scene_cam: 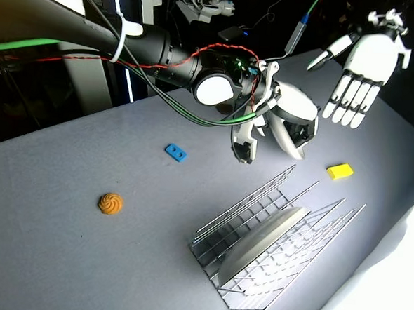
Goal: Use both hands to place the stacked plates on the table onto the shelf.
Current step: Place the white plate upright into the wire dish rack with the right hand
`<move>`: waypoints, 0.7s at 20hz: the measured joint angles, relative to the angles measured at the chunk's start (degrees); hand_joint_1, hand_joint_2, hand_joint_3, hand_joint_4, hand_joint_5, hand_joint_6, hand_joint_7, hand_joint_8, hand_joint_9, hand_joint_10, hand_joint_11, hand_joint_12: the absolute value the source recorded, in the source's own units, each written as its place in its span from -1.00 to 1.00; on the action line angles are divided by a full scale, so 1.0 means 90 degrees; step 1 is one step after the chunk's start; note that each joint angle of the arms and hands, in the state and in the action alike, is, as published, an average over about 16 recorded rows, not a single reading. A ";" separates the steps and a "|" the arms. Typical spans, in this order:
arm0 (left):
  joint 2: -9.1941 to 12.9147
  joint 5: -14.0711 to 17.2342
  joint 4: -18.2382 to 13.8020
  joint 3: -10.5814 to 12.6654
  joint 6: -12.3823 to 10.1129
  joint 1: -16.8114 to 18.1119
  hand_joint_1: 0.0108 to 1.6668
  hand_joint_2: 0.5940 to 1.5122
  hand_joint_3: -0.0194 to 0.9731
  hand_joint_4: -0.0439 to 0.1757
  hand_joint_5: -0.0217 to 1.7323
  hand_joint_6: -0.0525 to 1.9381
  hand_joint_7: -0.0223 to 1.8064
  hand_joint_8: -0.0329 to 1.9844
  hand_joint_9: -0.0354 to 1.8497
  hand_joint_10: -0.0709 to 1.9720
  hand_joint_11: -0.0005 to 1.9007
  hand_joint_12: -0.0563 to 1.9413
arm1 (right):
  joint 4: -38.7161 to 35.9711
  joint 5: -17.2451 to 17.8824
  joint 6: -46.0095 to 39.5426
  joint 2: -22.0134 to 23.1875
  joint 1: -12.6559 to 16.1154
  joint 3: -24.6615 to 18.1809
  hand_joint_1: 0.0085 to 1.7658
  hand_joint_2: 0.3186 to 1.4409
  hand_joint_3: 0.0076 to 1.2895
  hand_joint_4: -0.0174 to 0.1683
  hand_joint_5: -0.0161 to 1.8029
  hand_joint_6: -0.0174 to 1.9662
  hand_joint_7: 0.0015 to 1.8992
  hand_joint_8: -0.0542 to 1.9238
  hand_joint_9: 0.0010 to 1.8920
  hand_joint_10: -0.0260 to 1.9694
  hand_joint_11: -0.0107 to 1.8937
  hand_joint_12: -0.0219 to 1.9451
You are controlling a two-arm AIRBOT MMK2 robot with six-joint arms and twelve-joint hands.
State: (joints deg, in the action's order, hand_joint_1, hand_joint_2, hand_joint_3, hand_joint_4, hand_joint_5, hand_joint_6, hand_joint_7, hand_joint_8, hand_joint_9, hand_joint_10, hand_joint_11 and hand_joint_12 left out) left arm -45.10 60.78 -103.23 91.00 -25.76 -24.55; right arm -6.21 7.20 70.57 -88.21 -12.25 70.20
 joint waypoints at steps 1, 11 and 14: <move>0.0053 0.0051 -0.0094 0.0005 -0.0054 0.0152 -1.00 0.12 -0.95 -0.56 -0.92 -0.94 -0.93 -0.96 -0.94 -0.92 -0.98 -0.94 | 0.0062 -0.0040 0.0000 0.0077 0.0066 -0.0079 0.31 0.20 -0.99 -0.86 0.04 -0.31 0.02 -0.16 0.26 -0.95 -0.18 0.14; 0.0363 0.0458 -0.0926 0.0120 -0.0362 0.1149 -1.00 0.12 -0.95 -0.54 -0.90 -0.94 -0.91 -0.96 -0.93 -0.92 -0.98 -0.94 | 0.1243 -0.0448 0.0005 0.0825 0.0852 -0.0683 0.33 0.21 -0.99 -0.79 0.10 -0.08 0.06 -0.13 0.28 -0.95 -0.13 0.11; 0.0379 0.0503 -0.1012 0.0156 -0.0369 0.1212 -1.00 0.12 -0.95 -0.54 -0.89 -0.94 -0.90 -0.96 -0.93 -0.92 -0.98 -0.94 | 0.1817 -0.0555 0.0009 0.1037 0.1090 -0.0783 0.33 0.21 -0.99 -0.73 0.10 -0.06 0.06 -0.05 0.29 -0.95 -0.12 0.11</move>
State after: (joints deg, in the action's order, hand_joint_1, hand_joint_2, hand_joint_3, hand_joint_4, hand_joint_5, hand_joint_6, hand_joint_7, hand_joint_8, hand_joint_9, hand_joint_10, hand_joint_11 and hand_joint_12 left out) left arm -41.69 65.31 -112.34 92.41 -29.08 -13.65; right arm 10.15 2.20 70.65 -78.88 -2.45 63.15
